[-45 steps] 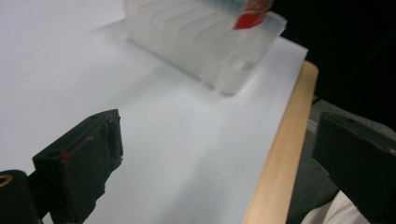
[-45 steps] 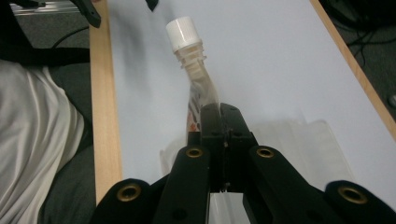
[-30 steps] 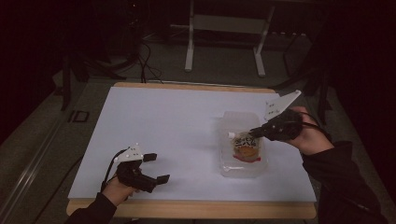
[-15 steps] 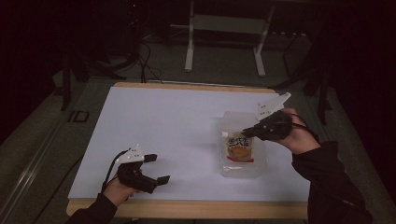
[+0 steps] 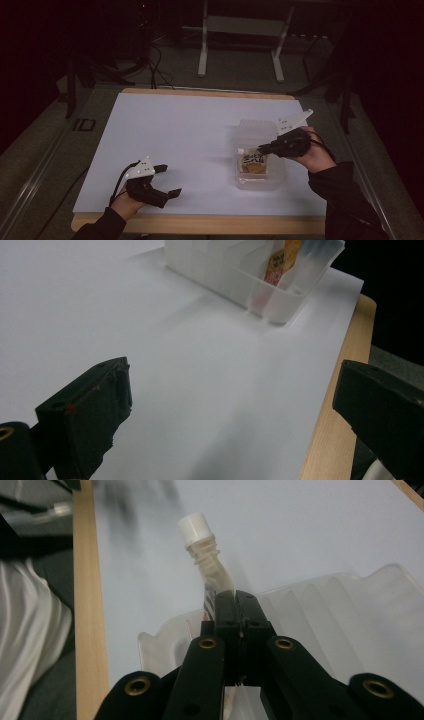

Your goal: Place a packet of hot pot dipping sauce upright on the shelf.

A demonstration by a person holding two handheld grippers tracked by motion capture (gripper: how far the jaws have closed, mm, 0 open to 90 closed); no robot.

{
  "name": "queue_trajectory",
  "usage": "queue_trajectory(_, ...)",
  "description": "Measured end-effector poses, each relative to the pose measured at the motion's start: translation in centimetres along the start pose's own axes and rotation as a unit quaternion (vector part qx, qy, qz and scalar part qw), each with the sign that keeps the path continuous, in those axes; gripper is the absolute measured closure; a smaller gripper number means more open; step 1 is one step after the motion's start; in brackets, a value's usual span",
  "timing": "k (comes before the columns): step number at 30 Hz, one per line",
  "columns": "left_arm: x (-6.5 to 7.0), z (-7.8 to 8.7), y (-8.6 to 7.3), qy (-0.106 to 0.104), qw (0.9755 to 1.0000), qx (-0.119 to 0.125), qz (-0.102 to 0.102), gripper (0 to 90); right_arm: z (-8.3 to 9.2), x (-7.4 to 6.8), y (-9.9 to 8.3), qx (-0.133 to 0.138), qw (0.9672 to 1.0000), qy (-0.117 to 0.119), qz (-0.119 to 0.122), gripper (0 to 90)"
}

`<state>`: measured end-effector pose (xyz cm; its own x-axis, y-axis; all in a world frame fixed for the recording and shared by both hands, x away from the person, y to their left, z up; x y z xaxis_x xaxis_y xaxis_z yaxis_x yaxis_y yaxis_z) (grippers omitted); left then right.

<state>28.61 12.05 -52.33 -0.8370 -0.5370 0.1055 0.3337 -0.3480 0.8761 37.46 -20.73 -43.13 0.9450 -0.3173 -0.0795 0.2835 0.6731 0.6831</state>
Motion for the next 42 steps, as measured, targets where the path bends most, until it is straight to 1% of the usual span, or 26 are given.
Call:
queue_trajectory(1, -0.1, 0.1, 0.0, 0.002, 1.0000, 0.001, 0.001, 2.4, 0.1, 0.1, -0.3, 0.007, 0.9999, 0.004, -0.007, 89.7)
queue_trajectory(2, -0.2, 0.1, 0.0, 0.004, 1.0000, 0.001, 0.002, 2.4, 0.4, 0.3, -0.9, 0.011, 0.9998, 0.001, -0.014, 89.6)
queue_trajectory(4, -0.3, 0.1, 0.0, 0.006, 1.0000, 0.001, 0.004, 2.4, 0.7, 0.5, -1.3, 0.008, 0.9998, -0.004, -0.019, 89.0)
queue_trajectory(6, -0.3, 0.1, 0.0, 0.006, 1.0000, 0.001, 0.007, 2.4, 0.9, 0.6, -1.7, -0.001, 0.9997, -0.014, -0.022, 88.3)
queue_trajectory(8, -0.3, 0.0, -0.1, 0.005, 1.0000, -0.001, 0.005, 2.4, 1.0, 0.7, -1.9, -0.002, 0.9995, -0.019, -0.023, 84.3)
queue_trajectory(9, -0.2, 0.0, -0.1, 0.005, 1.0000, -0.002, 0.005, 2.4, 1.1, 0.7, -1.9, 0.000, 0.9995, -0.023, -0.023, 81.3)
queue_trajectory(11, -0.2, -0.1, -0.1, 0.004, 1.0000, -0.004, 0.003, 2.4, 1.6, 0.6, -1.8, 0.009, 0.9994, -0.025, -0.023, 79.0)
queue_trajectory(12, -0.2, -0.1, -0.1, 0.004, 1.0000, -0.004, 0.003, 2.4, 1.6, 0.6, -1.8, 0.009, 0.9994, -0.025, -0.023, 79.0)
queue_trajectory(13, -0.2, -0.1, -0.1, 0.004, 1.0000, -0.004, 0.003, 2.4, 1.8, 0.5, -1.6, 0.012, 0.9992, -0.030, -0.022, 77.5)
queue_trajectory(14, -0.2, -0.1, -0.1, 0.004, 1.0000, -0.004, 0.004, 2.4, 2.2, 0.4, -1.4, 0.022, 0.9989, -0.034, -0.023, 76.1)
queue_trajectory(16, -0.2, -0.1, -0.2, 0.003, 1.0000, -0.004, 0.004, 2.4, 2.7, 0.3, -1.1, 0.031, 0.9985, -0.035, -0.028, 74.8)
queue_trajectory(17, -0.2, -0.1, -0.2, 0.004, 1.0000, -0.005, 0.004, 2.4, 2.9, 0.2, -1.0, 0.036, 0.9983, -0.037, -0.027, 73.6)
queue_trajectory(20, -0.2, -0.1, -0.2, 0.005, 1.0000, -0.005, 0.002, 2.4, 3.4, -0.5, -0.6, 0.052, 0.9974, -0.035, -0.036, 67.9)
queue_trajectory(21, -0.2, -0.1, -0.1, 0.005, 1.0000, -0.004, 0.002, 2.4, 3.4, -0.7, -0.5, 0.054, 0.9972, -0.031, -0.042, 66.4)
queue_trajectory(23, -0.2, -0.1, -0.1, 0.006, 1.0000, -0.004, -0.001, 2.4, 3.5, -1.2, -0.5, 0.058, 0.9970, -0.032, -0.041, 61.5)
queue_trajectory(25, -0.1, -0.1, -0.1, 0.007, 1.0000, -0.005, -0.003, 2.4, 3.6, -1.4, -0.5, 0.062, 0.9967, -0.031, -0.043, 60.1)
queue_trajectory(27, 0.0, 0.0, -0.1, 0.008, 0.9999, -0.005, -0.005, 2.4, 3.7, -1.8, -0.5, 0.070, 0.9959, -0.030, -0.048, 53.4)
queue_trajectory(28, 0.0, 0.0, -0.1, 0.008, 0.9999, -0.006, -0.008, 2.4, 3.7, -2.0, -0.5, 0.076, 0.9954, -0.033, -0.047, 50.9)
queue_trajectory(33, 0.1, -0.1, -0.1, 0.008, 0.9999, -0.008, -0.009, 2.4, 3.7, -3.1, -0.9, 0.097, 0.9934, -0.038, -0.048, 37.4)
queue_trajectory(35, 0.1, -0.1, -0.2, 0.010, 0.9998, -0.010, -0.011, 2.4, 3.7, -3.6, -1.1, 0.099, 0.9929, -0.038, -0.053, 32.9)
queue_trajectory(36, 0.1, -0.1, -0.2, 0.010, 0.9998, -0.010, -0.011, 2.4, 3.7, -3.6, -1.1, 0.099, 0.9929, -0.038, -0.053, 32.9)
queue_trajectory(37, 0.1, 0.0, -0.2, 0.010, 0.9998, -0.011, -0.011, 2.4, 3.6, -3.8, -1.2, 0.100, 0.9926, -0.040, -0.054, 29.6)
queue_trajectory(38, 0.1, 0.0, -0.2, 0.010, 0.9998, -0.010, -0.010, 2.4, 3.5, -4.6, -1.4, 0.104, 0.9926, -0.037, -0.051, 23.4)
queue_trajectory(40, 0.1, 0.1, -0.1, 0.010, 0.9999, -0.008, -0.010, 2.4, 3.3, -5.1, -1.6, 0.106, 0.9920, -0.039, -0.055, 19.7)
queue_trajectory(41, 0.1, 0.1, -0.1, 0.011, 0.9999, -0.008, -0.010, 2.4, 3.2, -5.4, -1.6, 0.110, 0.9919, -0.037, -0.052, 16.4)
queue_trajectory(42, 0.2, 0.1, -0.1, 0.011, 0.9999, -0.007, -0.010, 2.4, 3.1, -5.7, -1.7, 0.112, 0.9916, -0.043, -0.050, 13.8)
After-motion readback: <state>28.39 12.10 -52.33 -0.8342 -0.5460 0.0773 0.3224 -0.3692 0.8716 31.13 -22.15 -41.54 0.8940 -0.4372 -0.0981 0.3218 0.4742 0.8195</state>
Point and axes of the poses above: each handheld gripper's, and its own axes: z roughly backward along the jaws, y roughly out of its top, x roughly to its right, the point moved 7 cm from there along -z, roughly forward along the jaws, and after that the axes turned 5 degrees about -z, right-handed, at the moved point
